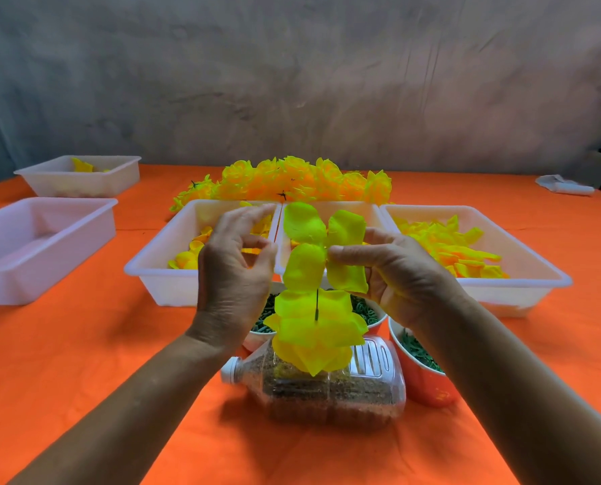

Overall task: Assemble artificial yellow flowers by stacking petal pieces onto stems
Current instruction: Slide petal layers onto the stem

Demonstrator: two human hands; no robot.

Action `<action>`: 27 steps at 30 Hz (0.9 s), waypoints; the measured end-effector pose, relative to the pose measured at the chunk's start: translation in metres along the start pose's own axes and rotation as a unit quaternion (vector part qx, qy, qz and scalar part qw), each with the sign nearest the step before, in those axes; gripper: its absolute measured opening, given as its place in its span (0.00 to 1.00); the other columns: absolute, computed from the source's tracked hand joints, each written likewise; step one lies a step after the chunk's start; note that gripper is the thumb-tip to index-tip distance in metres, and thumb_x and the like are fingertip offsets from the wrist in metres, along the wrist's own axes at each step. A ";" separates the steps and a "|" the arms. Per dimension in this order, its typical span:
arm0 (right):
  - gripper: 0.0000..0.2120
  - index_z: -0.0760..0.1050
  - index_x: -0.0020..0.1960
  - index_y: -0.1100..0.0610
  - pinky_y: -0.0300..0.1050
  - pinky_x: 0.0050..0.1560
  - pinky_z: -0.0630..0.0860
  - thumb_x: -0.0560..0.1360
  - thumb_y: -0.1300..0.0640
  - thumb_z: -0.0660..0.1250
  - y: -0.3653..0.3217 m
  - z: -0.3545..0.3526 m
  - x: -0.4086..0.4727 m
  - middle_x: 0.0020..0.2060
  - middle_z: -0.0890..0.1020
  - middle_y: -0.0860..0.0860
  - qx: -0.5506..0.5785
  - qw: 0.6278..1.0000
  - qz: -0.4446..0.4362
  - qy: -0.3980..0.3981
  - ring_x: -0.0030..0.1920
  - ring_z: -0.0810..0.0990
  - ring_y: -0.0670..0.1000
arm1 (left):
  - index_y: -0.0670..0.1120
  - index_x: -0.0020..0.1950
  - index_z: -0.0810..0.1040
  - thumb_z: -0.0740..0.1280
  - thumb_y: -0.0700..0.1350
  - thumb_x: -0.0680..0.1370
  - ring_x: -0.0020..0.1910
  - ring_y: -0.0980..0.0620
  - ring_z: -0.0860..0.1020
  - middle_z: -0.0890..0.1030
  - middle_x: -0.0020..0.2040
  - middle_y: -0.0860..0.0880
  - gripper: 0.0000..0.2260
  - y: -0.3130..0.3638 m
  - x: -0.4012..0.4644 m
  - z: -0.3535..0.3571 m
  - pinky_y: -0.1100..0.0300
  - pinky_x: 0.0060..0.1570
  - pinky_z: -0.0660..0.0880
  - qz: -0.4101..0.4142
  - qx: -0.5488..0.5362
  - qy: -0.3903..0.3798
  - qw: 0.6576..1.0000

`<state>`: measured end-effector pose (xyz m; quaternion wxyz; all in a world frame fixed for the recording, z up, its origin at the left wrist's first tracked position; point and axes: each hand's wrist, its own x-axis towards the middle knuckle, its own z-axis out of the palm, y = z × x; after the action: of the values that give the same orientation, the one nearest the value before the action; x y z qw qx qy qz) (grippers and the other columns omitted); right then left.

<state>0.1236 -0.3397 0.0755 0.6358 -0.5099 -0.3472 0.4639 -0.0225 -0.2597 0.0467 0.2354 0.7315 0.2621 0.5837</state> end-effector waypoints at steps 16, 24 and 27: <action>0.31 0.76 0.56 0.59 0.54 0.47 0.80 0.53 0.61 0.74 -0.001 0.001 -0.005 0.45 0.85 0.58 -0.062 0.998 0.015 -0.011 0.41 0.84 0.56 | 0.45 0.38 0.83 0.73 0.40 0.69 0.33 0.54 0.83 0.85 0.36 0.48 0.01 0.022 0.003 -0.003 0.64 0.31 0.78 -0.357 -0.214 -0.177 0.892; 0.23 0.76 0.58 0.60 0.53 0.45 0.80 0.63 0.67 0.73 0.001 0.000 -0.005 0.44 0.85 0.59 -0.082 0.996 0.040 -0.008 0.35 0.83 0.54 | 0.43 0.39 0.79 0.72 0.40 0.72 0.29 0.54 0.81 0.83 0.32 0.47 0.03 0.019 0.006 0.000 0.63 0.31 0.78 -0.416 -0.196 -0.197 0.866; 0.20 0.76 0.56 0.60 0.50 0.40 0.81 0.66 0.68 0.72 0.002 0.000 -0.005 0.43 0.85 0.60 -0.089 0.995 0.045 -0.014 0.34 0.83 0.54 | 0.43 0.39 0.80 0.70 0.38 0.72 0.29 0.54 0.81 0.83 0.32 0.47 0.02 0.020 0.006 0.000 0.64 0.30 0.78 -0.418 -0.202 -0.205 0.862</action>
<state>0.1216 -0.3443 0.0735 0.5613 -0.5730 -0.3725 0.4666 -0.0193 -0.2711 0.0639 0.6485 0.5930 0.3650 0.3076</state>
